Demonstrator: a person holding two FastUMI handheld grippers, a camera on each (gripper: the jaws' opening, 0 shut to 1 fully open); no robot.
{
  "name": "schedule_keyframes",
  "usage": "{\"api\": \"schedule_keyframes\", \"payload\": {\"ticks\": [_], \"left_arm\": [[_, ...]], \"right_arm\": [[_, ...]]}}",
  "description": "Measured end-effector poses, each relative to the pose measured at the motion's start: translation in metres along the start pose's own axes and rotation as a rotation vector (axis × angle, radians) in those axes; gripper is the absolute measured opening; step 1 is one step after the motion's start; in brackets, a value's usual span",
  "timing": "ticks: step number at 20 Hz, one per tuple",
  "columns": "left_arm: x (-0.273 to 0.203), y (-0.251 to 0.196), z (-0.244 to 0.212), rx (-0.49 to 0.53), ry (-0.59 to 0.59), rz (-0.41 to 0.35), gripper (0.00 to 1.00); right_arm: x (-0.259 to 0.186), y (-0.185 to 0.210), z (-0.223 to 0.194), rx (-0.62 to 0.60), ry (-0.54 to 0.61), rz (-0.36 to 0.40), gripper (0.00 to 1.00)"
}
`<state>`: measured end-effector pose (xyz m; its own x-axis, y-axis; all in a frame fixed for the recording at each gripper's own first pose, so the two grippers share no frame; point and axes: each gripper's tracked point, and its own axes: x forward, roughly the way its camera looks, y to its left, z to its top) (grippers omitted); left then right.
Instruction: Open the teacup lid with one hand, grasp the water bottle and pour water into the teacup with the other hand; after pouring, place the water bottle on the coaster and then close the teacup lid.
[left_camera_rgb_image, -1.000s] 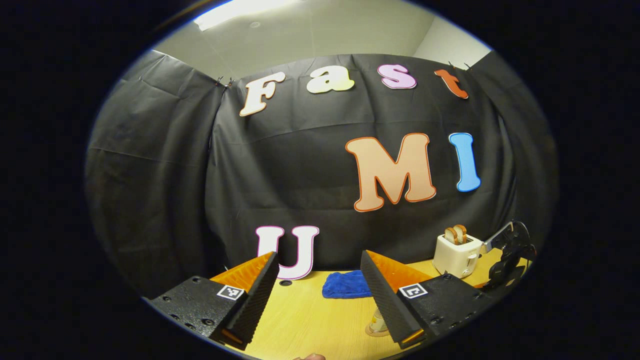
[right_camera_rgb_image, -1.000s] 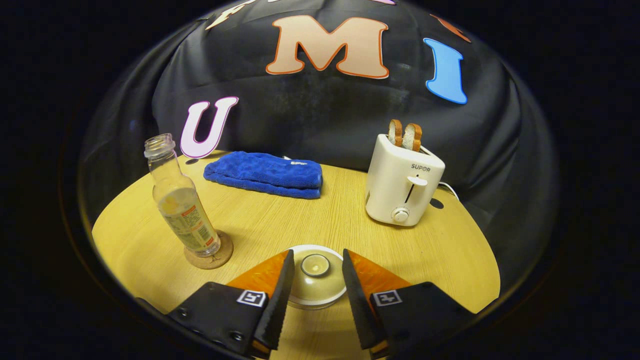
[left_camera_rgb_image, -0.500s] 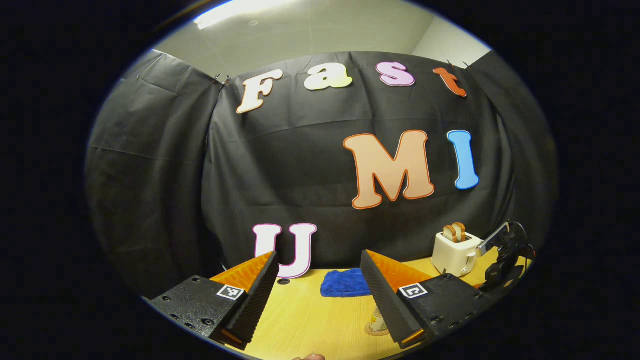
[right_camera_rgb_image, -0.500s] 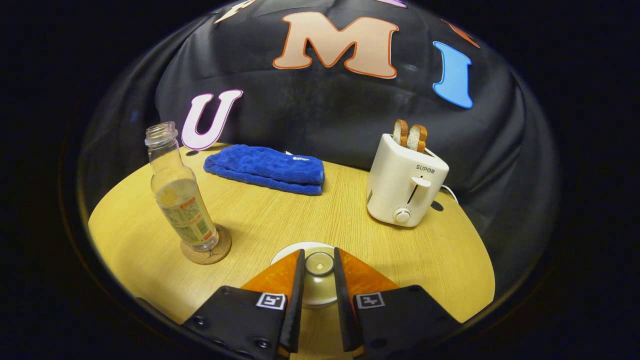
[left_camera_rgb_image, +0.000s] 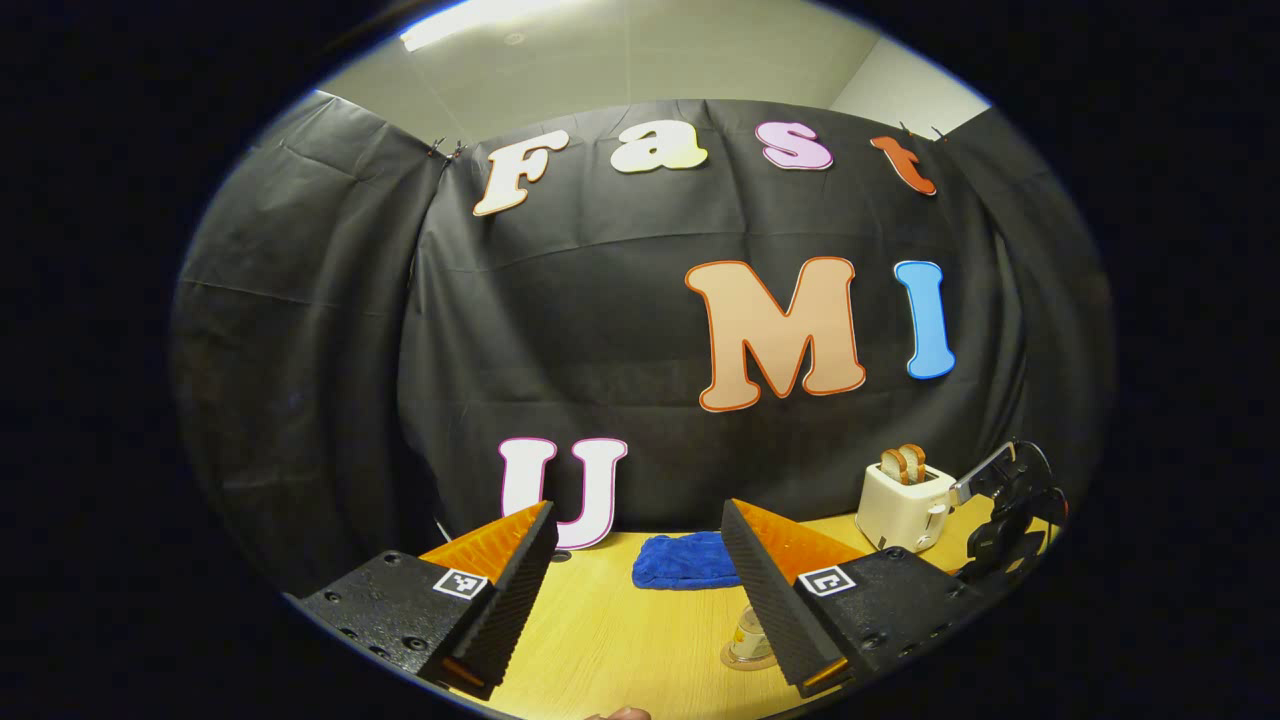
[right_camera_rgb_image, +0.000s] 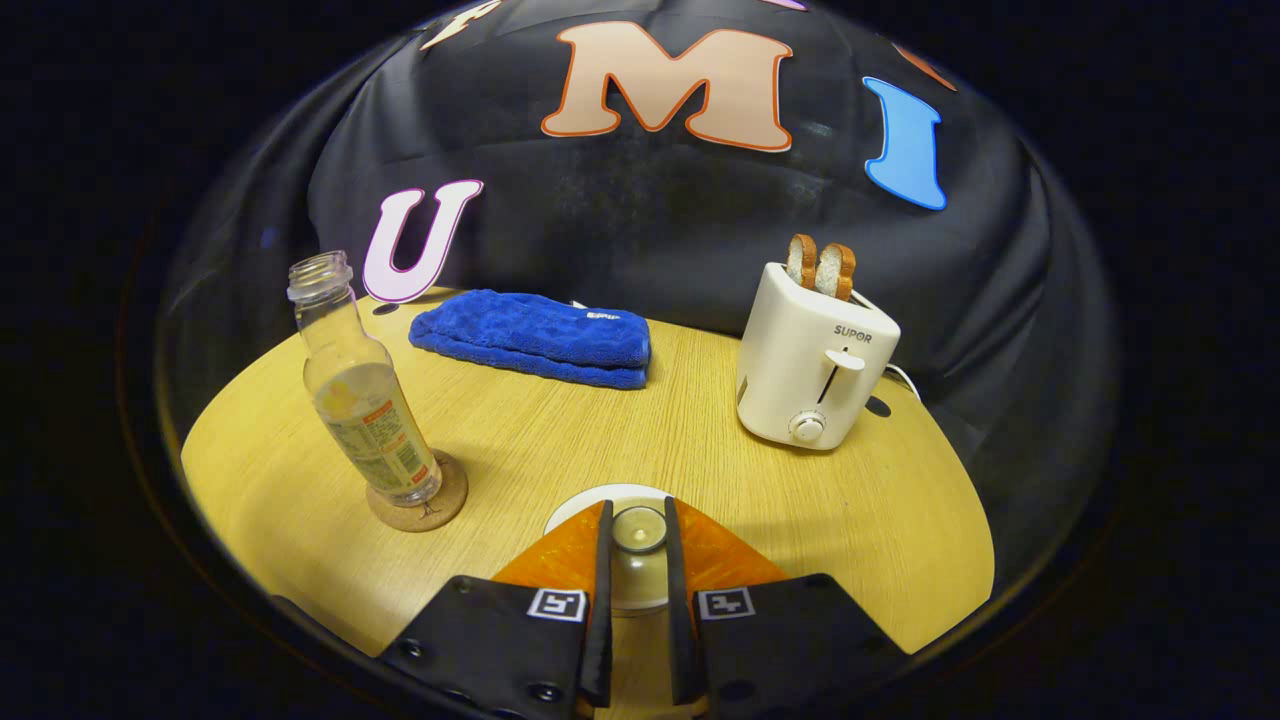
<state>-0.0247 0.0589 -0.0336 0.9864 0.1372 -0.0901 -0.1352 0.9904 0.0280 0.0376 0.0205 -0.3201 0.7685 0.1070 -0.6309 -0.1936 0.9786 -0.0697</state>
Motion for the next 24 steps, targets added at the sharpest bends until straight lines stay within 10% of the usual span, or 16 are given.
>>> {"api": "schedule_keyframes", "payload": {"ticks": [24], "left_arm": [[0.020, -0.096, -0.163, -0.029, 0.149, -0.341, 0.97]], "right_arm": [[-0.033, -0.015, 0.040, 0.310, 0.033, 0.010, 0.24]]}}
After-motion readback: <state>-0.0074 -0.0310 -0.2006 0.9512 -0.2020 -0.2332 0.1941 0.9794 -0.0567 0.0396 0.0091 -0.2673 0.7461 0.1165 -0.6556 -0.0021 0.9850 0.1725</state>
